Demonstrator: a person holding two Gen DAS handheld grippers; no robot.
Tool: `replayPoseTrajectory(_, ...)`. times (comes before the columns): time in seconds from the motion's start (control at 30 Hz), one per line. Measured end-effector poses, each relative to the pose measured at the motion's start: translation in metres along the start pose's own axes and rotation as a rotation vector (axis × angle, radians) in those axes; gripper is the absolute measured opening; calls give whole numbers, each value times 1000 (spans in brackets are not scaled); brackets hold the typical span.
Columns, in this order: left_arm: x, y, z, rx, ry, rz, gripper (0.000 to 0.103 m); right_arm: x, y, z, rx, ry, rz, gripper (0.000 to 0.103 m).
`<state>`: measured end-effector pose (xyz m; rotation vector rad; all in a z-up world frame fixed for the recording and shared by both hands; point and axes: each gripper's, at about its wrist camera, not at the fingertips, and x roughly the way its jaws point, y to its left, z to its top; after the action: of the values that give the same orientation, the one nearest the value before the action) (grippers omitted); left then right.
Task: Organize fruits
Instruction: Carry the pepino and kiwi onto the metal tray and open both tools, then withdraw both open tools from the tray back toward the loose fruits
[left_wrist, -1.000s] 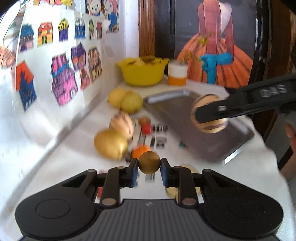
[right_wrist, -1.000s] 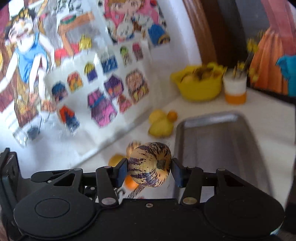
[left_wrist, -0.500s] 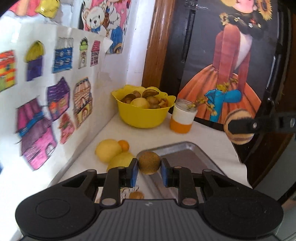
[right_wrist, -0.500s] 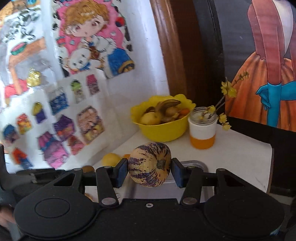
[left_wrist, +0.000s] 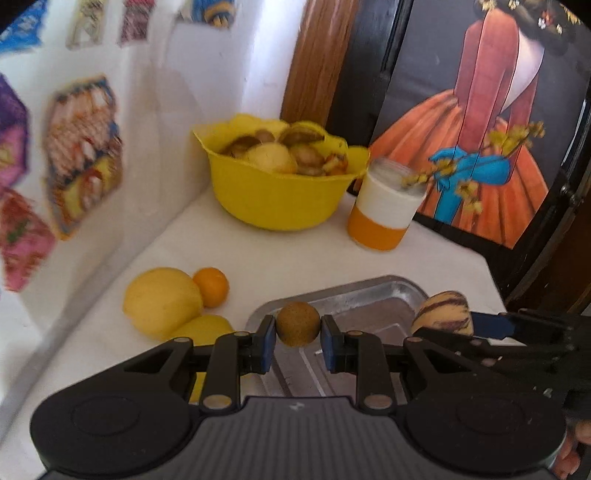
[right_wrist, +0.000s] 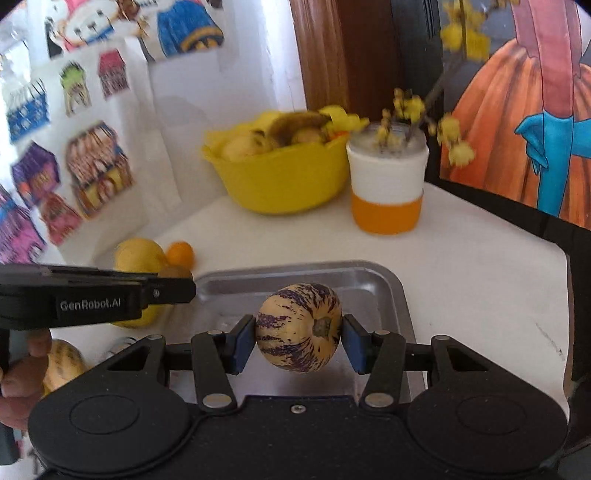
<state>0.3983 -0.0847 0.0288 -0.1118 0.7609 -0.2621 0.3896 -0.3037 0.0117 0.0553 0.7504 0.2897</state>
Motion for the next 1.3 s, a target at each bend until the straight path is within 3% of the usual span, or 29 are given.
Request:
replayPoseTrajectory(0.23, 31, -6, -3, 16, 41, 6, 28, 19, -8, -7, -2, 26, -11, 52)
replayPoseTrajectory(0.63, 44, -17, -7, 92, 63, 16, 28, 17, -8, -9, -6, 10, -13, 53)
replayPoseTrajectory(0.9, 29, -18, -7, 78, 55, 10, 36, -17, -1, -15, -23, -55, -42, 67)
replayPoseTrajectory(1.03, 9, -18, -8, 61, 14, 12, 61, -45, 8, -19, -38, -118, -62, 81)
replayPoseTrajectory(1.13, -9, -19, -9, 57, -14, 13, 68, -66, 17, -24, -46, -167, -75, 89)
replayPoseTrajectory(1.2, -23, -20, -11, 47, -37, 17, 78, -81, 23, -26, -47, -202, -80, 98)
replayPoseTrajectory(1.3, -45, -20, -14, 37, -88, 27, 92, -103, 33, -33, -43, -255, -88, 102)
